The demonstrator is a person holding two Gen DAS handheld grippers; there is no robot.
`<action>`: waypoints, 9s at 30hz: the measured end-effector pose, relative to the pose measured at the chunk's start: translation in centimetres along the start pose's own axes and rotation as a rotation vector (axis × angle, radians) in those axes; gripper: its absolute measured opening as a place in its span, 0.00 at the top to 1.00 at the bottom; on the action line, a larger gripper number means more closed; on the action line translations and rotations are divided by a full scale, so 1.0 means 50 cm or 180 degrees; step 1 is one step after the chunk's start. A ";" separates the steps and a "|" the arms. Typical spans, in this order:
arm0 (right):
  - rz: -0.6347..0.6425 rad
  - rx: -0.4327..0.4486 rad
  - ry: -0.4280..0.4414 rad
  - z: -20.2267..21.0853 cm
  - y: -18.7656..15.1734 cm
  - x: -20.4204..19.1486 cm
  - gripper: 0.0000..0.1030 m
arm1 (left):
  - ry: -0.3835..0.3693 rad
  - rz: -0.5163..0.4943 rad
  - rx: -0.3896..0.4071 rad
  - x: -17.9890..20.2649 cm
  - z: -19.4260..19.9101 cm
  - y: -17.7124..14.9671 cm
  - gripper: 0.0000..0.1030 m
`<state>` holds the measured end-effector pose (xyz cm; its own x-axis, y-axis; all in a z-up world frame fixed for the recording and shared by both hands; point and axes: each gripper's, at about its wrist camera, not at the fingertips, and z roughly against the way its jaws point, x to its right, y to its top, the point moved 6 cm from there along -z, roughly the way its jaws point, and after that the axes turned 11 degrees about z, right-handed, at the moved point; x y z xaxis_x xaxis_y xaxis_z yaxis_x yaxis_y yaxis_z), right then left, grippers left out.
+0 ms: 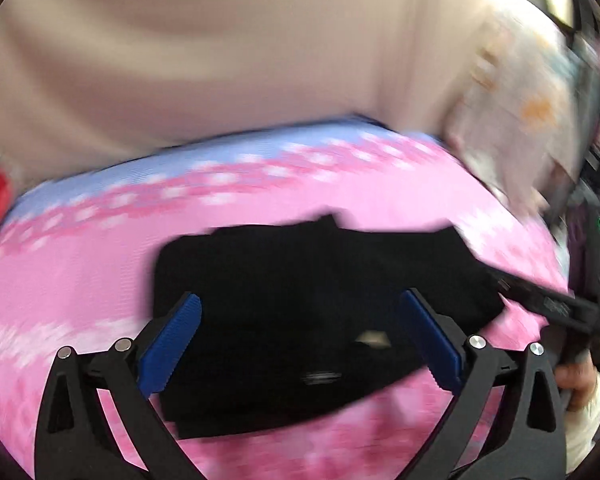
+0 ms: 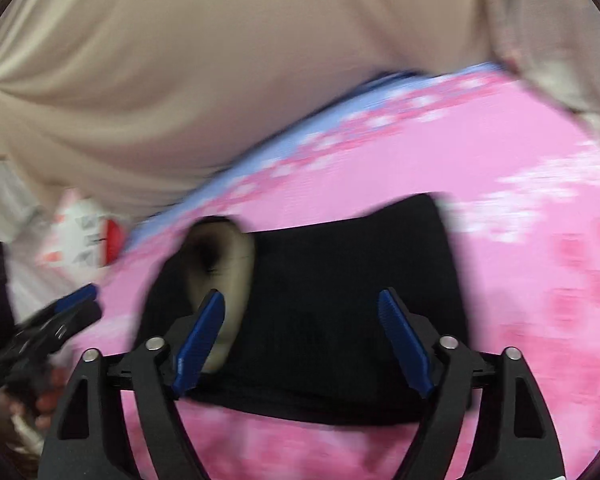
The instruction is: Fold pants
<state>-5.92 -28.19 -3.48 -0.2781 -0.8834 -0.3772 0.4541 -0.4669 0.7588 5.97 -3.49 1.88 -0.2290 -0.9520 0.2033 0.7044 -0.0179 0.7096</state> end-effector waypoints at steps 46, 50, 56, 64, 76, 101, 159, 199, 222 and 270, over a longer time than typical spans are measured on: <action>0.0283 0.0108 -0.0169 0.060 0.040 0.000 0.79 | 0.0389 0.0380 -0.0351 -0.108 -0.092 -0.059 0.05; 0.0371 -0.0392 -0.0600 0.023 -0.019 0.082 0.59 | 0.0420 0.0370 -0.0478 -0.105 -0.123 -0.073 0.05; 0.0109 0.0235 -0.0673 0.122 0.005 0.080 0.65 | 0.0423 0.0340 -0.0588 -0.093 -0.141 -0.086 0.05; 0.0433 -0.0497 -0.0485 -0.022 -0.072 0.043 1.00 | 0.0604 0.0160 -0.0523 -0.091 -0.158 -0.111 0.04; -0.0405 -0.0198 -0.0473 0.074 -0.038 0.159 0.24 | -0.0358 0.1194 -0.1009 -0.131 -0.233 -0.108 0.04; 0.0490 0.0210 -0.0800 0.038 0.068 -0.075 0.56 | 0.0293 0.0861 -0.0242 -0.231 -0.059 -0.025 0.59; 0.2636 -0.0862 -0.0103 -0.205 -0.176 -0.440 0.43 | 0.1439 0.0821 -0.0247 -0.398 0.011 -0.123 0.09; 0.0277 -0.0131 -0.0959 -0.003 0.029 0.054 0.17 | 0.0218 0.0817 -0.0774 -0.171 -0.134 -0.134 0.05; 0.0184 -0.0150 -0.0005 0.024 -0.033 -0.121 0.67 | -0.0440 0.0917 -0.0576 -0.181 -0.009 -0.073 0.79; 0.0552 -0.0822 0.0086 0.000 -0.185 -0.159 0.24 | 0.0856 0.0334 -0.0443 -0.159 -0.097 -0.148 0.08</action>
<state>-7.91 -16.83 -7.51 -0.1565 -0.9499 -0.2704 0.6938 -0.3006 0.6544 5.82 2.70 -8.28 0.0225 -0.9972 0.0716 0.8041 0.0606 0.5914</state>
